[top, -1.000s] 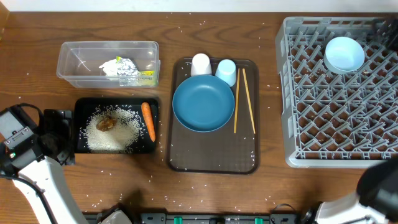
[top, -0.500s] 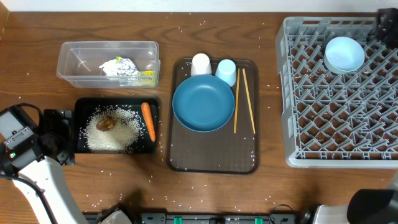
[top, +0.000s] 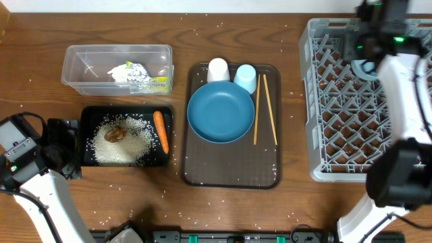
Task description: Sort waste into correct bins and load items into the dishwasher rack
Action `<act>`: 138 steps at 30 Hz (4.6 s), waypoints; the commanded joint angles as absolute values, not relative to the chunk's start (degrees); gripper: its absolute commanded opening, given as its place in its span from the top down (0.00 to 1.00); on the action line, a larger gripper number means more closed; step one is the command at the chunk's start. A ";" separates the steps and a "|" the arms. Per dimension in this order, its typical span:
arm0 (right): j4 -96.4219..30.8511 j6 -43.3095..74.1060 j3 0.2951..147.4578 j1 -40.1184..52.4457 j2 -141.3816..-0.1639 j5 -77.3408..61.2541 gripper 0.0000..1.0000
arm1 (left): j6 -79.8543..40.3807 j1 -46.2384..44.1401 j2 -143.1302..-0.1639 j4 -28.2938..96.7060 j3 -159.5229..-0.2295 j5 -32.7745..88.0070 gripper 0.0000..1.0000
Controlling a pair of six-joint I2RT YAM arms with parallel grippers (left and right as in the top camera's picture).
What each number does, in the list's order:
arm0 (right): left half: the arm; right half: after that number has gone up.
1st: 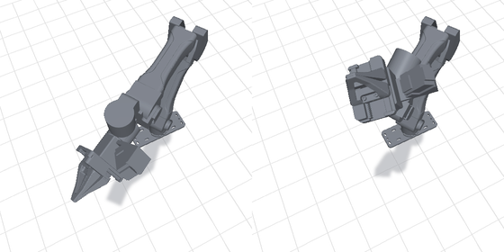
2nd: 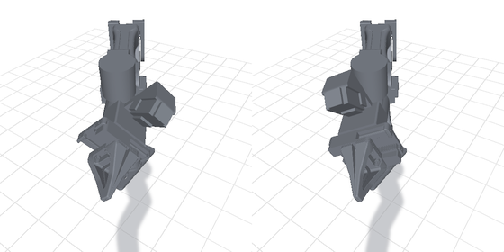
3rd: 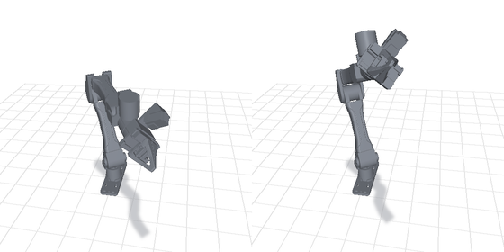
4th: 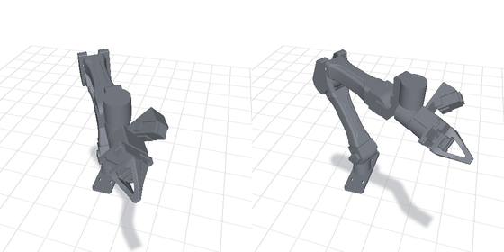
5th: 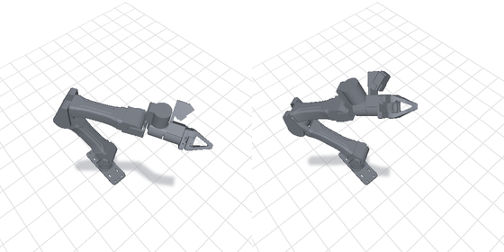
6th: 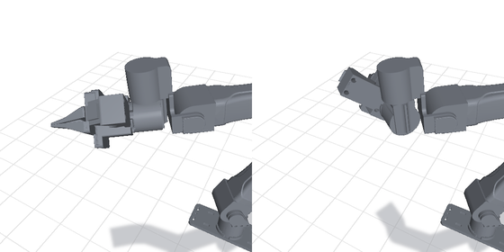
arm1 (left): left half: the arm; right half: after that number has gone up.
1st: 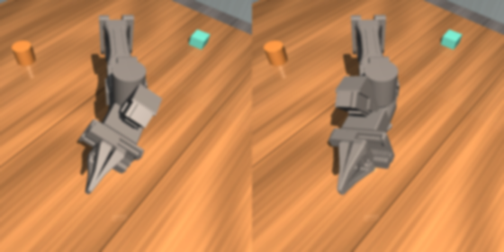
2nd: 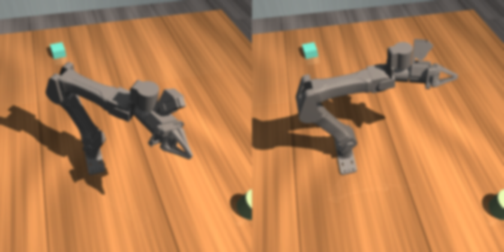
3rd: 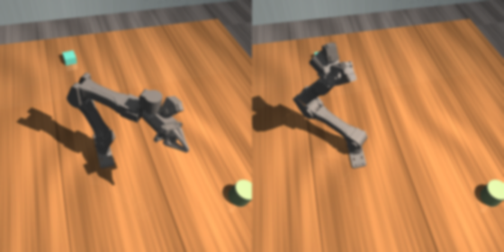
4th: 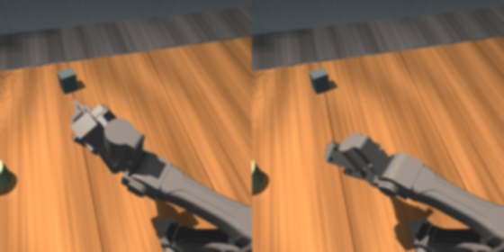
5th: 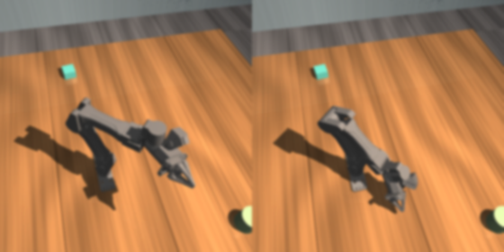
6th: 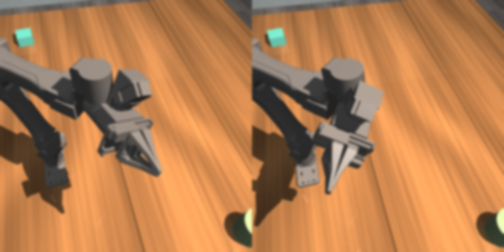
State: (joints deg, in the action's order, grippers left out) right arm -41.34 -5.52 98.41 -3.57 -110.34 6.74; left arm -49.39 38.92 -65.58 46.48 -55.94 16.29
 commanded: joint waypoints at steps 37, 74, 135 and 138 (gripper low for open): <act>-41.80 -2.39 96.90 -3.38 -117.16 22.50 0.60 | -48.47 39.09 -65.49 46.68 -56.05 15.77 0.02; -39.66 1.67 97.58 -18.96 -107.18 -35.73 0.99 | -48.49 39.09 -65.49 46.68 -56.05 15.77 0.02; -35.46 10.26 97.49 -32.64 -122.19 -60.25 0.99 | -48.47 39.09 -65.49 46.68 -56.05 15.77 0.02; -36.69 10.70 97.49 -33.69 -122.19 -60.42 0.99 | -48.47 39.09 -65.49 46.68 -56.05 15.77 0.02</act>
State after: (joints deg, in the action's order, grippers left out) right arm -36.03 10.70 97.38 -31.46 -121.89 -65.63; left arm -49.39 38.92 -65.58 46.48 -55.94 16.29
